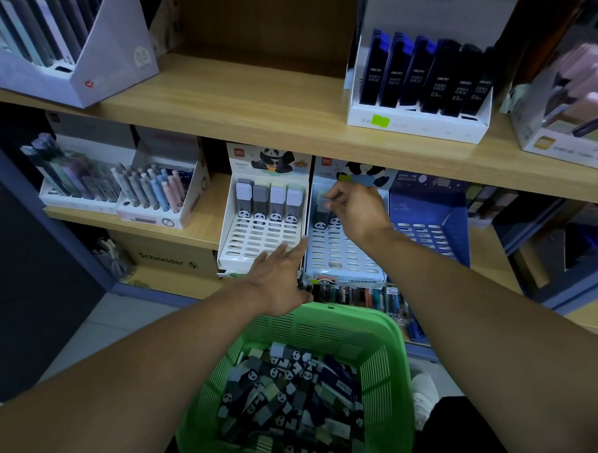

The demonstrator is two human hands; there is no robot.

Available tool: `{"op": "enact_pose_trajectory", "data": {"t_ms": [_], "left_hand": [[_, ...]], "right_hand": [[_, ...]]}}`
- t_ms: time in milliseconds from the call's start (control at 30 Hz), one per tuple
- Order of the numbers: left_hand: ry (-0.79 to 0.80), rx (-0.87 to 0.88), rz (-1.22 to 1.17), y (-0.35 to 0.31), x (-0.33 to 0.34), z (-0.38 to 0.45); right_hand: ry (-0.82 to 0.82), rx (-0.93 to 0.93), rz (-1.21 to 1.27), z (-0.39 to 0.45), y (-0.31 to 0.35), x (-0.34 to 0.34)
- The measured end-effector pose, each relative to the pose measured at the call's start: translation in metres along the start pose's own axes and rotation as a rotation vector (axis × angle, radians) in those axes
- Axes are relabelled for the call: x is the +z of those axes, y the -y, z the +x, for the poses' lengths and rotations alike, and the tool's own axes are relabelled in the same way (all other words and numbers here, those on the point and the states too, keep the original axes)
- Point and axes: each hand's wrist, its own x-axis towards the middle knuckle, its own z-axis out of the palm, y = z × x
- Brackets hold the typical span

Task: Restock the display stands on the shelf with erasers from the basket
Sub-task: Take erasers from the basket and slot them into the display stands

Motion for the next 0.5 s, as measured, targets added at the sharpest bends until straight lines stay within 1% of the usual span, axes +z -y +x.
{"op": "enact_pose_trajectory", "data": {"t_ms": [200, 367, 400, 433, 500], "left_hand": [[0.005, 0.007, 0.011, 0.002, 0.000, 0.000], [-0.021, 0.011, -0.002, 0.002, 0.000, -0.004], [-0.049, 0.014, -0.008, 0.001, -0.001, -0.007], [-0.118, 0.039, -0.009, -0.001, -0.001, -0.009], [-0.331, 0.120, -0.026, -0.006, 0.000, -0.015]], "right_hand": [[-0.022, 0.040, 0.001, 0.004, -0.002, 0.004], [-0.025, -0.013, -0.014, -0.008, -0.003, -0.003], [-0.046, -0.024, -0.009, -0.012, -0.001, -0.007], [-0.075, -0.032, 0.007, -0.015, 0.001, -0.011], [-0.141, -0.087, 0.002, -0.023, 0.005, -0.018]]}}
